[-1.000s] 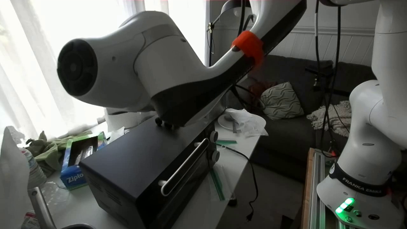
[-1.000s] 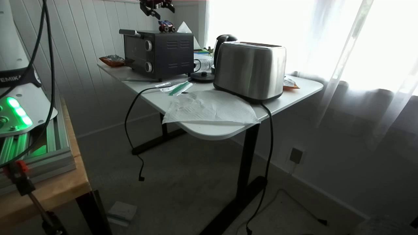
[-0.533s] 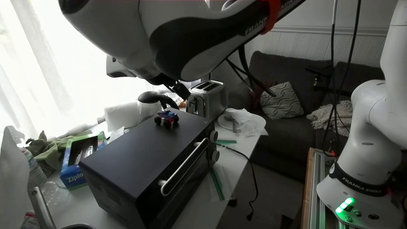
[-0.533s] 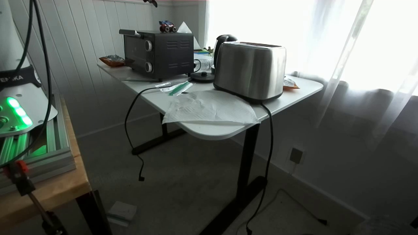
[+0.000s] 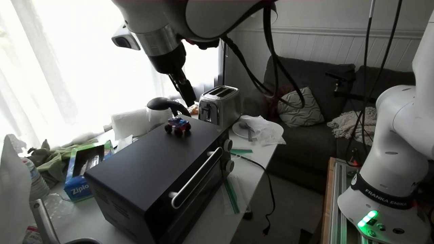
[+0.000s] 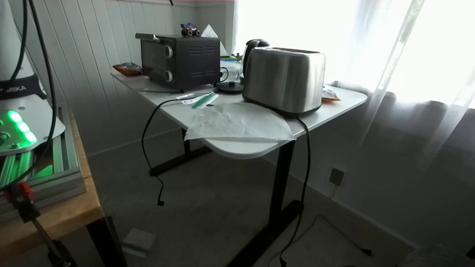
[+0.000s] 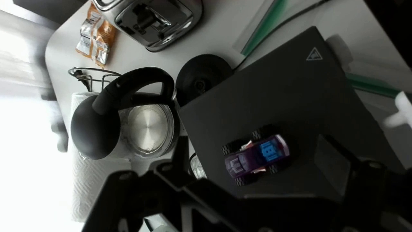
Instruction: Pick up the toy monster truck and put it the right way up on the oven
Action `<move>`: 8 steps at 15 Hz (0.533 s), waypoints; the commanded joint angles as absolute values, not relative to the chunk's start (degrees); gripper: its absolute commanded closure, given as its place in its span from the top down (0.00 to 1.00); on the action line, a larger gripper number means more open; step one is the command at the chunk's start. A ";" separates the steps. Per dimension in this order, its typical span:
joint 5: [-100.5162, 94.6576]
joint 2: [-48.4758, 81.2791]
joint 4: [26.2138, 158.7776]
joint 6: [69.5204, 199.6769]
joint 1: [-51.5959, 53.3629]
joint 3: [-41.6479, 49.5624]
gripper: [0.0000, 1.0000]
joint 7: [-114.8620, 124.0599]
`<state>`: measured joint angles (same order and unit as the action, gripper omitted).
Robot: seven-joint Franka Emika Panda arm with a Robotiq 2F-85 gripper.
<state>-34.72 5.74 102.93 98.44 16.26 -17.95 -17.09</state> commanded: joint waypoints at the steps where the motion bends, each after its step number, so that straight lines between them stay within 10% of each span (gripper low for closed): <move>1: -26.94 2.98 104.03 100.39 15.63 -16.66 1.00 -12.09; 8: -16.51 0.19 107.25 107.41 14.83 -14.67 1.00 0.05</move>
<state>-20.61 3.42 103.54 102.86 15.44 -15.34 -4.87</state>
